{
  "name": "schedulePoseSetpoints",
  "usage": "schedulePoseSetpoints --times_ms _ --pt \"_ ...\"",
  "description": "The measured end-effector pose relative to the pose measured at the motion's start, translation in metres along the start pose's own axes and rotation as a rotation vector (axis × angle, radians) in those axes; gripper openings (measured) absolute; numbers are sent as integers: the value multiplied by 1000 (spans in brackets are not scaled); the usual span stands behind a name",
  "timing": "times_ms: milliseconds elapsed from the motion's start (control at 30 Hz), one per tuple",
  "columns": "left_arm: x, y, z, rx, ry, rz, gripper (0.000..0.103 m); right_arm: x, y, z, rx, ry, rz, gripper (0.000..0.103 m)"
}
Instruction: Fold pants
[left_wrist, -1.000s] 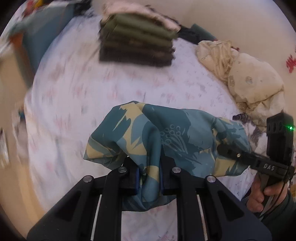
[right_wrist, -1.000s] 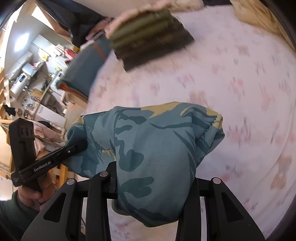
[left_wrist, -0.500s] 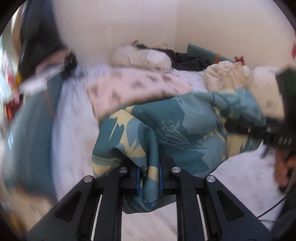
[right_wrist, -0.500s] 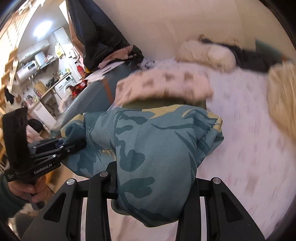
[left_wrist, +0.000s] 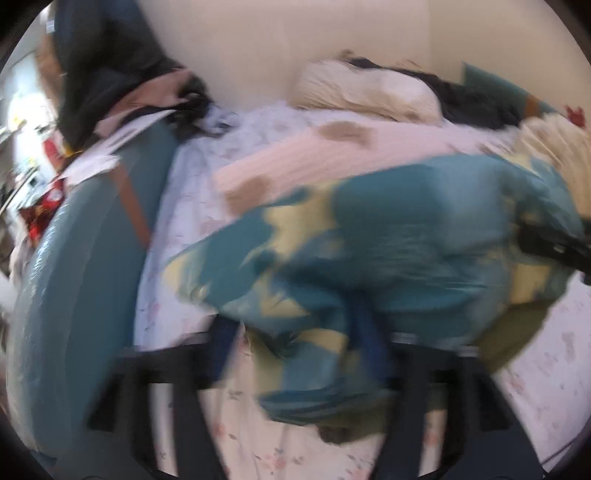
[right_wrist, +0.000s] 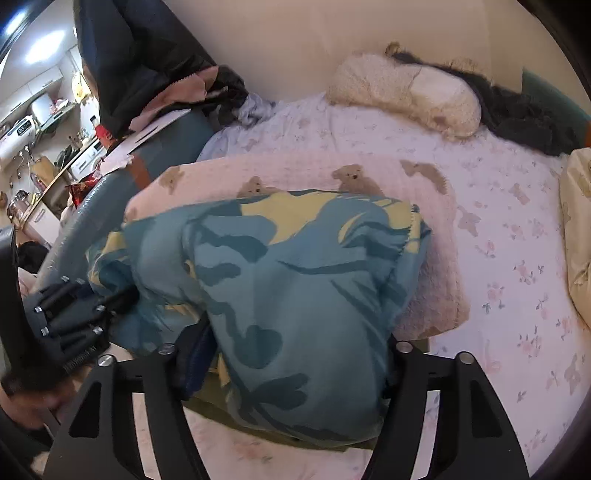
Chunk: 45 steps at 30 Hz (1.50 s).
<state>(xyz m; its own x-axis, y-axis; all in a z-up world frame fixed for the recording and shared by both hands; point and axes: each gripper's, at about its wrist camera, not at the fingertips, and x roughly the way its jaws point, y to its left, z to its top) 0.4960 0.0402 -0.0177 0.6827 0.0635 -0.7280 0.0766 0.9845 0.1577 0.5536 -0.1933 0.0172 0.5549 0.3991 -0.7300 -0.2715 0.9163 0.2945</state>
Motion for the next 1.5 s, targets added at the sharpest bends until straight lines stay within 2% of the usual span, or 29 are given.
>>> schedulePoseSetpoints --times_ms 33,100,200,300,367,433,533,600,733,833,1033,1100,1233,1400,1500 --pt "-1 6 -1 -10 -20 26 86 -5 -5 -6 15 -25 6 73" --pt "-2 22 -4 -48 -36 86 86 -13 -16 -13 32 -60 -7 75" --pt "5 41 -7 -97 39 108 86 -30 -36 -19 79 -84 -79 81" --pt "-1 47 -13 -110 45 165 86 -47 -55 -23 157 -93 -151 84" --pt "-7 47 -15 -136 44 136 86 -52 -53 -23 170 -74 -105 84" --pt "-17 46 -17 -155 36 112 86 -53 -38 -22 130 -36 -77 84" --pt "-29 39 -18 -153 20 92 86 -57 -21 -21 46 -31 -116 84" --pt "-40 33 -23 -148 11 72 86 -60 -22 -21 53 -21 -130 83" --pt "-71 33 -37 -170 -60 41 86 -84 -32 -27 116 -82 -140 84" --pt "-100 44 -57 -243 -111 5 86 -105 -27 -43 111 -94 -138 89" --pt "-164 51 -116 -326 -126 -71 89 -169 6 -100 29 -129 -96 97" --pt "-190 49 -138 -343 -143 -80 103 -197 20 -127 14 -158 -92 102" --pt "-251 39 -185 -331 -184 -106 103 -251 54 -181 -29 -235 -103 103" --pt "-321 27 -234 -313 -240 -86 103 -307 96 -242 -35 -288 -153 103" --pt "-364 14 -270 -273 -270 -38 103 -332 115 -276 -15 -294 -185 103"
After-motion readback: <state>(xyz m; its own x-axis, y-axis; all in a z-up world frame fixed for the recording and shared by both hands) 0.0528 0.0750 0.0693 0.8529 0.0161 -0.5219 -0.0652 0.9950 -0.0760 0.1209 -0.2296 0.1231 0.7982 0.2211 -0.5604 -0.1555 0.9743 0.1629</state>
